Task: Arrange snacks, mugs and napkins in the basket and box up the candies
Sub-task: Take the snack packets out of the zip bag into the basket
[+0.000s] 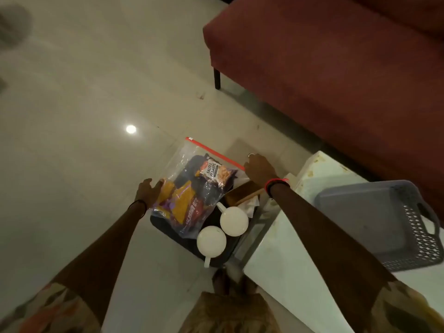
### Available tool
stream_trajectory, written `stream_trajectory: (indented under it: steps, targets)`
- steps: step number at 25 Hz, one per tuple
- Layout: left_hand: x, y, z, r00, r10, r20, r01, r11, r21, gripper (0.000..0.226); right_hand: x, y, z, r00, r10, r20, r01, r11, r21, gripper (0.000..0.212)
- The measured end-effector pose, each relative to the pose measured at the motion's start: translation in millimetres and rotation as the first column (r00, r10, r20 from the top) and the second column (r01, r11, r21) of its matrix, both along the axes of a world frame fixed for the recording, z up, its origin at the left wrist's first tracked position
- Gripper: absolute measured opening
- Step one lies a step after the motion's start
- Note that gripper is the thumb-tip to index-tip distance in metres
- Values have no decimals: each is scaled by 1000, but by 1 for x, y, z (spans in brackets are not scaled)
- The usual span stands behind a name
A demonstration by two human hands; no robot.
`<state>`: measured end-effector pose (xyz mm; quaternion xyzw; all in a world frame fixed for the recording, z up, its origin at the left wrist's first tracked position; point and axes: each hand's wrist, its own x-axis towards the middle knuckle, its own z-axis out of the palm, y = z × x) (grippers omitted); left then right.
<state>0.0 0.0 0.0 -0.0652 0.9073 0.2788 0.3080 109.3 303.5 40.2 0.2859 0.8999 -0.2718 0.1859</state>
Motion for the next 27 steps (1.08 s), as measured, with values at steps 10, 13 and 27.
stream_trajectory:
  steps: [10,13,27]
  targets:
    - [-11,7,-39,994,37,-103,-21,988,153,33,-32,12,-68,992,-7,130,36,973,-226,54]
    - [-9,9,-31,988,62,-140,-32,978,207,26,-37,11,-61,981,105,164,-75,981,-179,42]
    - [15,-4,92,924,373,-79,-299,836,460,25,-9,-28,96,945,-163,-282,48,926,-373,7]
